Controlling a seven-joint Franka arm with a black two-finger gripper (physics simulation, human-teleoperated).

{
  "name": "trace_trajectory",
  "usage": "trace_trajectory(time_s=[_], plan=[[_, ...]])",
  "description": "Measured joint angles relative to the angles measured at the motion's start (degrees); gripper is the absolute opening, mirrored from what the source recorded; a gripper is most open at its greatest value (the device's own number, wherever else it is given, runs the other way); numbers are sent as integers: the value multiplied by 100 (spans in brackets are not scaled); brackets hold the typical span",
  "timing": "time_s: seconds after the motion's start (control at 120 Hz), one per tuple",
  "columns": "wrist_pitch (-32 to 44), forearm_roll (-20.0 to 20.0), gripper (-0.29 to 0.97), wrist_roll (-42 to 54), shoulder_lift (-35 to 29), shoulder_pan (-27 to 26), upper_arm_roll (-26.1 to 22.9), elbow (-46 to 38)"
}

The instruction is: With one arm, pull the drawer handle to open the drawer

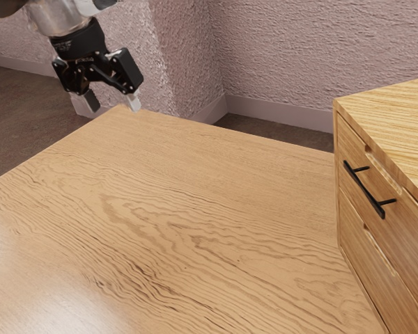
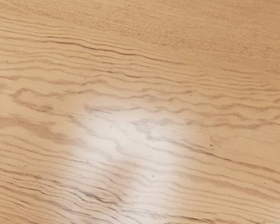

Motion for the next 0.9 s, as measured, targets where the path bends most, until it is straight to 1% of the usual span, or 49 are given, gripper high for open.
trace_trajectory(time_s=[0.15, 0.392, 0.483, 0.617, 0.75, 0.875, 0.9], plan=[[41, -11, 68, -21, 106, -301, -5, 3], [-60, 14, 68, -131, 108, -248, -25, 5], [-99, 14, 68, -349, 80, -247, -161, -28], [-138, 45, 68, -965, 72, -666, -284, -49], [-150, 154, 68, -1549, 126, -906, -436, -67], [201, 119, 68, -2130, 181, -1344, -627, -69], [324, 104, 68, -2252, 106, -1411, -666, -214]])
